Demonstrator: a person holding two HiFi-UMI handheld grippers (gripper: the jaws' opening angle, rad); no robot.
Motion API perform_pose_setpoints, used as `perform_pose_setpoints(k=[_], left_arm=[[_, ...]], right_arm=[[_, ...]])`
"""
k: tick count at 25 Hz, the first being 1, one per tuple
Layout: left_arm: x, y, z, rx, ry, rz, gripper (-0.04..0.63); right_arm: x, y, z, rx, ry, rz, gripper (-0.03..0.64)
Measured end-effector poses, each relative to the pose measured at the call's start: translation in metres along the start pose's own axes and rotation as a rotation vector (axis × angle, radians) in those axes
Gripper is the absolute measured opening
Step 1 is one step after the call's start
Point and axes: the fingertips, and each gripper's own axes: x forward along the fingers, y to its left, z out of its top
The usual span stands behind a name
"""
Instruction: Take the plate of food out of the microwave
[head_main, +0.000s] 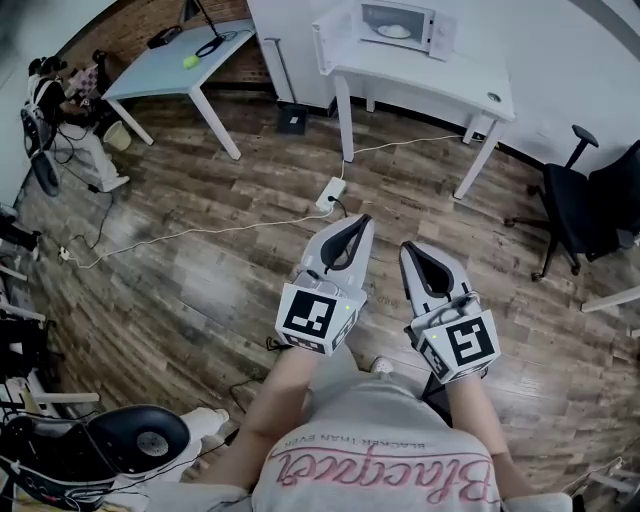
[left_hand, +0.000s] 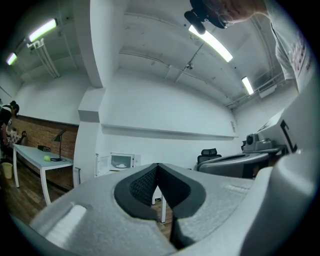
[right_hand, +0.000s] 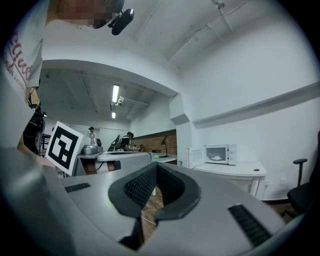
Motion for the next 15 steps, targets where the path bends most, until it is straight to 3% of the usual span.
perform_pose_setpoints(k=[15], left_arm=[[0.046,0.124,-0.006,-0.014,-0.006,-0.093,0.005]], right_arm=[[0.126,-0.002,0.005,-0.022,0.010,-0.106,0.011]])
